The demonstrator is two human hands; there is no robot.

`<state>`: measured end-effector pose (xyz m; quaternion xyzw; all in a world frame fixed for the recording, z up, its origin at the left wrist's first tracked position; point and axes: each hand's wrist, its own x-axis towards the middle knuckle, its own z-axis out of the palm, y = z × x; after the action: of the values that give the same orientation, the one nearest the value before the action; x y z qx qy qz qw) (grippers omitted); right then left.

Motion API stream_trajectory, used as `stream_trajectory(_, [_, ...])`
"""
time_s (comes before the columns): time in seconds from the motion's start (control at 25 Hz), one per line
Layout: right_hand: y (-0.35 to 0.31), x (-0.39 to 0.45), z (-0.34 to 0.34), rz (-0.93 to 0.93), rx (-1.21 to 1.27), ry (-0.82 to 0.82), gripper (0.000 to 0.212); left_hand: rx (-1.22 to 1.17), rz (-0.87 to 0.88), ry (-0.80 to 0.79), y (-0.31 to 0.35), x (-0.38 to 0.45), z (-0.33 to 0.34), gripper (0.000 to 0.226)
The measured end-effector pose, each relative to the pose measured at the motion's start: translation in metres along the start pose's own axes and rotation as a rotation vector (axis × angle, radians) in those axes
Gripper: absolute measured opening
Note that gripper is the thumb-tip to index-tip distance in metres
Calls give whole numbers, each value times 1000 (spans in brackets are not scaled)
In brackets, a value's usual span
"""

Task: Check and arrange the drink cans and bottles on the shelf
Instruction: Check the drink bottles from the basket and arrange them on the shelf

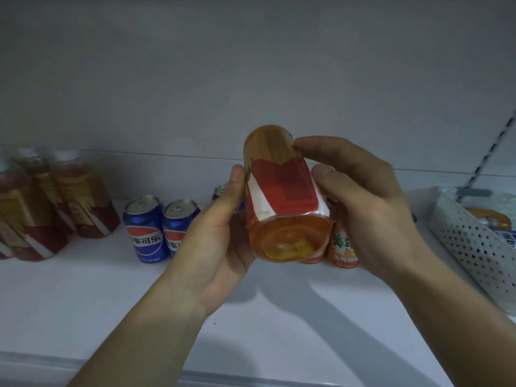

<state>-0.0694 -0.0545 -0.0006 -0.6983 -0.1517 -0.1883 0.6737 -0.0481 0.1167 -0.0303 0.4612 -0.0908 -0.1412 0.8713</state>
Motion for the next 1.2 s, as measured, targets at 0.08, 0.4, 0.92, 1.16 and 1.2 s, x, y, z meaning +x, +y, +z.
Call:
stream_trajectory(0.08, [-2, -1, 3, -1, -26, 13, 25, -54, -20, -1, 1, 1, -1, 46])
stream_trajectory(0.4, [-8, -7, 8, 88, -102, 32, 18, -30, 40, 64, -6, -4, 7, 49])
stream_trajectory(0.92, [-1, -10, 5, 148, 55, -3, 66, 370, 481, 45, -4, -7, 6, 48])
stream_trajectory(1.16, [7, -12, 13, 99, 289, 84, 38, 162, 176, -116, -4, -11, 12, 55])
stream_trajectory(1.2, [7, -11, 13, 78, 262, 91, 35, 138, 136, -145, -5, -13, 13, 53])
